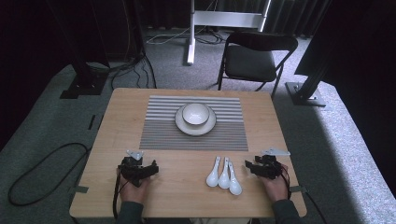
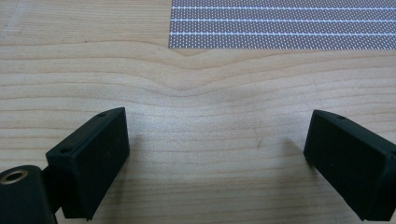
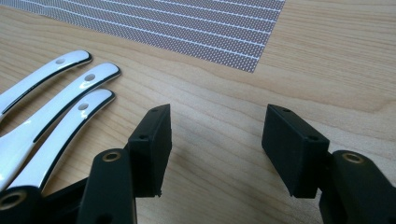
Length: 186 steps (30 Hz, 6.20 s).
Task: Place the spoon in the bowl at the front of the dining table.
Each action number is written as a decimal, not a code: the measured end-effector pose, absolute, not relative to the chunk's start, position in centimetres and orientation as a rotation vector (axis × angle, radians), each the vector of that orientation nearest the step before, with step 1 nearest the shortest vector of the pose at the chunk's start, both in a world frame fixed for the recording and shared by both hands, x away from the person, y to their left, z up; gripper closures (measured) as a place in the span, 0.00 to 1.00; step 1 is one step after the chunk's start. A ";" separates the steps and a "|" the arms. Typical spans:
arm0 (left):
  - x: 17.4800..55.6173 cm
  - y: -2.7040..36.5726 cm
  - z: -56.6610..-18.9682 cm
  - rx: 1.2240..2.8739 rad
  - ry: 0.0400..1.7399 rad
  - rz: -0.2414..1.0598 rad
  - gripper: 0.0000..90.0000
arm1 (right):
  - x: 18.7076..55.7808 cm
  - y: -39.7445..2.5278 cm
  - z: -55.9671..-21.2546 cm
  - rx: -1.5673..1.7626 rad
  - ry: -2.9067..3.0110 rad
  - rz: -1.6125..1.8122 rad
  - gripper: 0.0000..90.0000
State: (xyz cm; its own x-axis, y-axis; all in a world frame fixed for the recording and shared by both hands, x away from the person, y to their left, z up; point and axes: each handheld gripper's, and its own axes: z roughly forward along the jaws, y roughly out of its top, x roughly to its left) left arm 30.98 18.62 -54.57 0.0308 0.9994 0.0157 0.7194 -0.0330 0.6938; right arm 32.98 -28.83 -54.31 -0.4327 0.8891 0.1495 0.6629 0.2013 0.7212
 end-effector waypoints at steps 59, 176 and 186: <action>31.0 18.6 -54.6 1.802 1.736 0.717 0.08 | 31.3 -26.1 -52.7 1.375 2.231 1.107 0.48; 31.0 18.6 -54.6 1.807 1.732 0.715 0.08 | 31.6 -22.9 -53.0 1.309 2.342 0.812 0.81; 31.0 18.6 -54.6 1.809 1.731 0.714 0.08 | 31.3 -22.8 -52.8 1.281 2.332 0.848 0.82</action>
State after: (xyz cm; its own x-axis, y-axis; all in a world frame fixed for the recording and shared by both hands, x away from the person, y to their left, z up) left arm 31.04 18.58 -54.58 0.0388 0.9992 0.0135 0.7180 -0.0373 0.6950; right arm 31.33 -22.82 -52.77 -0.5316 0.8468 -0.0158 0.6390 0.4132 0.6488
